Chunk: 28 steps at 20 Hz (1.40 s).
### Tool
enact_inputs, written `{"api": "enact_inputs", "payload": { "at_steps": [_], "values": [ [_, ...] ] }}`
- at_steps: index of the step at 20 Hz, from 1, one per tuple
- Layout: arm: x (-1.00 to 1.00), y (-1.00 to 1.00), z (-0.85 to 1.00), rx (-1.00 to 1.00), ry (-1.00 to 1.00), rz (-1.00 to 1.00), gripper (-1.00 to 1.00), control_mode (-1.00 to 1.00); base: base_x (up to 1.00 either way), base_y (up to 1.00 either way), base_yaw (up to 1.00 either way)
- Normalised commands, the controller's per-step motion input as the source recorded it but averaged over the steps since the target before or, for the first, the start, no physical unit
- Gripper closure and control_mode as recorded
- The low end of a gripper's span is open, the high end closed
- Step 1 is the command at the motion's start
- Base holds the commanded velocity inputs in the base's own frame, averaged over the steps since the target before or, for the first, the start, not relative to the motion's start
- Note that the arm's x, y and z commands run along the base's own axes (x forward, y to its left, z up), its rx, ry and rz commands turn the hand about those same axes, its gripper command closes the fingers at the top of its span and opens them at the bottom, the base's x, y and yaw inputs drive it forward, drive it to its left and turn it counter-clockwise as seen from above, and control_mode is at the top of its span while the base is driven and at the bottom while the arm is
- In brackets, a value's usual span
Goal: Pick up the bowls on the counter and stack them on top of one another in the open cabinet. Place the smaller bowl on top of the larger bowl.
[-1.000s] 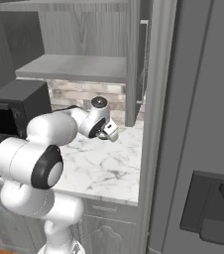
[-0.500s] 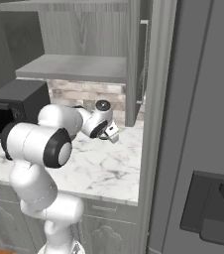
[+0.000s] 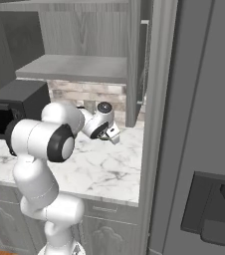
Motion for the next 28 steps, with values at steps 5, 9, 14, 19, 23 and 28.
{"api": "enact_inputs", "payload": {
  "at_steps": [5,9,14,19,23,28],
  "values": [
    [0.26,0.00,-0.07,0.00,0.00,0.00,-1.00,-1.00,0.00,0.00,0.00],
    [0.33,0.00,-0.17,0.00,0.00,0.00,-1.00,-1.00,0.00,0.00,0.00],
    [0.33,0.00,-0.23,-0.01,-0.01,0.00,-1.00,-1.00,0.00,0.00,0.00],
    [0.30,0.00,-0.30,-0.02,-0.01,0.00,-1.00,-1.00,0.00,0.00,0.00],
    [0.28,0.00,-0.32,-0.02,-0.01,0.00,-1.00,-1.00,0.00,0.00,0.00],
    [0.28,0.00,-0.29,-0.01,-0.02,0.00,-1.00,-1.00,0.00,0.00,0.00]
  ]
}}
